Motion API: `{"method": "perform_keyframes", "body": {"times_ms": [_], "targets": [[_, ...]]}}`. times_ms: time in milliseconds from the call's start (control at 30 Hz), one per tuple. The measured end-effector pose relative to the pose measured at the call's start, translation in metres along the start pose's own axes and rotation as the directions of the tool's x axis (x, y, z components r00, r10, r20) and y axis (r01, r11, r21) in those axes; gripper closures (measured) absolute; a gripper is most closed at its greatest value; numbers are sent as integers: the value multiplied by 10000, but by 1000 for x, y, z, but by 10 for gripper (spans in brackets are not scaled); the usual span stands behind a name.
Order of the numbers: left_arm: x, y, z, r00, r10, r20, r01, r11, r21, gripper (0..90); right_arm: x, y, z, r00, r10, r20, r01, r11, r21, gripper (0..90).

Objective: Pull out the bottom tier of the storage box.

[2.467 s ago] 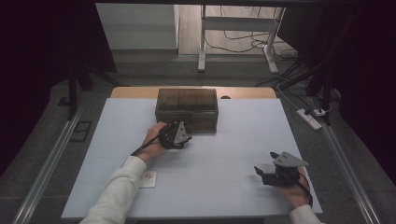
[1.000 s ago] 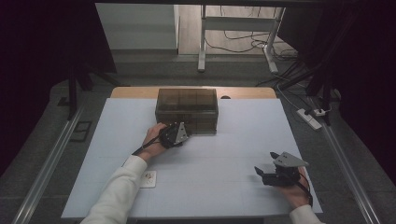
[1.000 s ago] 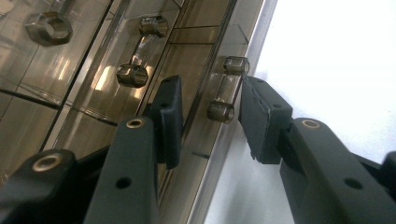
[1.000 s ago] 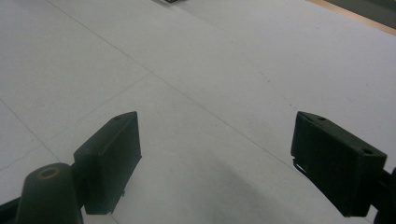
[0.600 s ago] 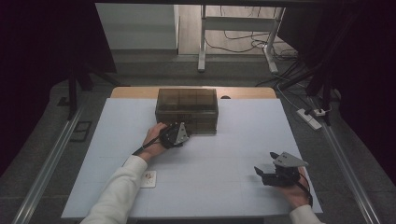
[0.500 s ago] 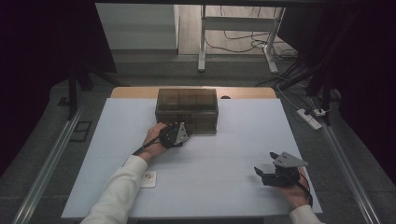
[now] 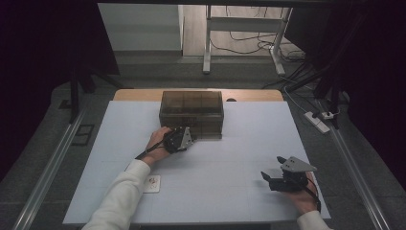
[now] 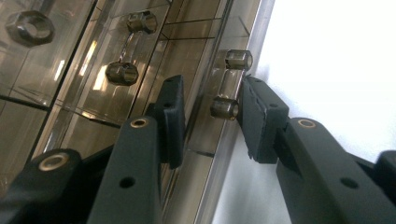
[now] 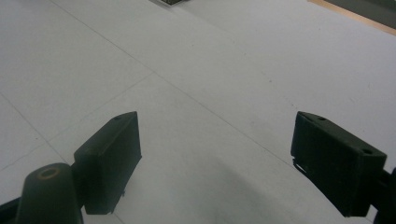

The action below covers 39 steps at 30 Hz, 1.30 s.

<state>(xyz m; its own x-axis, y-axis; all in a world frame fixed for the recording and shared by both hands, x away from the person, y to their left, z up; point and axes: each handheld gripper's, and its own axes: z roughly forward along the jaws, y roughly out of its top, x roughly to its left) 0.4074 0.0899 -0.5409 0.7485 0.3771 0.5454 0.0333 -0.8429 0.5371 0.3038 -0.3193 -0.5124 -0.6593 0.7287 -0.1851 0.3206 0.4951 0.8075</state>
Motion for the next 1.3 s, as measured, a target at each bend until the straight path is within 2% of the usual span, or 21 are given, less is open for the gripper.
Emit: {"method": "perform_keyframes", "body": {"times_ms": [133,1300], "targets": [[-1,0,-1,9998,156,-86,-156,9999,47,621,0,0,0,10000,1,-6,-1,10000,-21,155],[-8,1,-10,9996,292,38,-293,9994,185,626,0,-1,0,10000,28,-42,-28,10000,-53,156]]}}
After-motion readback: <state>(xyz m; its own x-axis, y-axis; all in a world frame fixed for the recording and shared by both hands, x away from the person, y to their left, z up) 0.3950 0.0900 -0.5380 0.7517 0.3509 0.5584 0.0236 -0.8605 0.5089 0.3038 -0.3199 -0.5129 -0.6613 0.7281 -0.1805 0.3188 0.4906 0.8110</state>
